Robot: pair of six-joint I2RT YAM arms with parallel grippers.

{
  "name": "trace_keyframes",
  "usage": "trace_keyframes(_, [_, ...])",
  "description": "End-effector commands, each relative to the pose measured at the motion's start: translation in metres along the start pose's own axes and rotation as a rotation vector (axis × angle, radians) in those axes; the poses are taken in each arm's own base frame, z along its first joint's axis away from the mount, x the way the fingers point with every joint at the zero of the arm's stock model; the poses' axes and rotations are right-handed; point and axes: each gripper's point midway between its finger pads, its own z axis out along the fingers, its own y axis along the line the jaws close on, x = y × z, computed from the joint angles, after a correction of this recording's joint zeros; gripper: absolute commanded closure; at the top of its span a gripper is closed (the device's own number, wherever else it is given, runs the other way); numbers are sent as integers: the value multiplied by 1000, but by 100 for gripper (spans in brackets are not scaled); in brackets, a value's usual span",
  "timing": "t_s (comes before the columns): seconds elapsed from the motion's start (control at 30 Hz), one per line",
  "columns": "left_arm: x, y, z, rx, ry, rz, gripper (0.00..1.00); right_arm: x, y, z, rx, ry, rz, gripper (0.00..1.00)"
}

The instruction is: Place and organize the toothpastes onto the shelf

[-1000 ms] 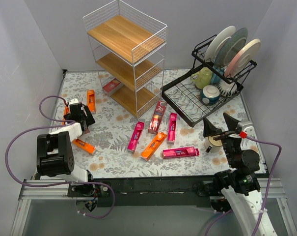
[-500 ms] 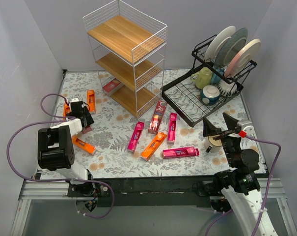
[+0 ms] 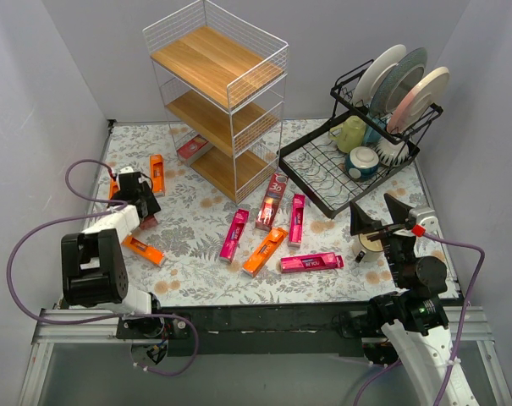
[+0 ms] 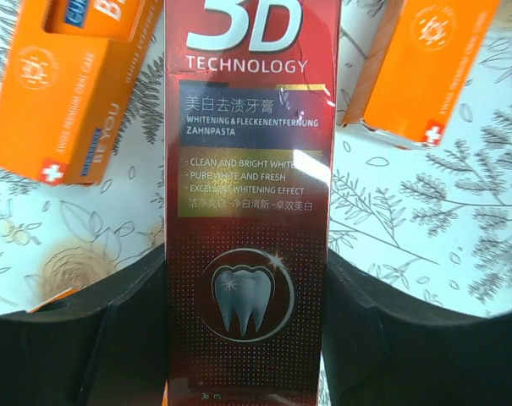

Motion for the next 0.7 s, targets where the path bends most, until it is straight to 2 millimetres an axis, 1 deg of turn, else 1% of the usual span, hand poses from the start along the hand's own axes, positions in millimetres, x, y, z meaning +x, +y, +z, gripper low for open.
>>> trace_keyframes(0.0, [-54,-8,-35,40,-148,-35,60,-20,2,0,-7,-62,-1,1])
trace_keyframes(0.03, [-58,-9,-39,49,-157,-36,60,-20,2,0,-6,-60,-2,1])
trace_keyframes(0.07, [-66,-12,-46,70,-177,-42,61,-21,2,0,-6,-63,-1,1])
trace_keyframes(0.13, [-70,-18,-55,102,-183,-37,62,-21,2,0,-6,-62,-3,2])
trace_keyframes(0.23, [-75,-37,-71,186,-192,-12,62,-21,2,0,-7,-60,-6,1])
trace_keyframes(0.3, [-75,-54,-83,250,-197,31,62,-20,2,0,-5,-59,-9,2])
trace_keyframes(0.37, [-70,-70,-93,303,-189,83,62,-21,2,0,-5,-59,-10,1])
trace_keyframes(0.4, [-68,-74,-96,318,-177,102,62,-21,2,0,-4,-61,-9,1])
trace_keyframes(0.43, [-65,-87,-103,354,-174,139,62,-22,2,0,-4,-61,-10,1])
trace_keyframes(0.47, [-58,-99,-109,385,-166,178,61,-21,2,1,-3,-58,-12,1])
trace_keyframes(0.53, [-48,-112,-113,419,-148,244,61,-20,2,1,-5,-56,-12,1])
trace_keyframes(0.57, [-40,-125,-119,455,-139,285,61,-20,2,1,-3,-56,-10,1])
trace_keyframes(0.63, [-34,-139,-122,493,-149,353,61,-20,2,1,-6,-57,-10,1])
trace_keyframes(0.67, [-26,-150,-122,517,-140,395,60,-20,2,1,-5,-59,-10,1])
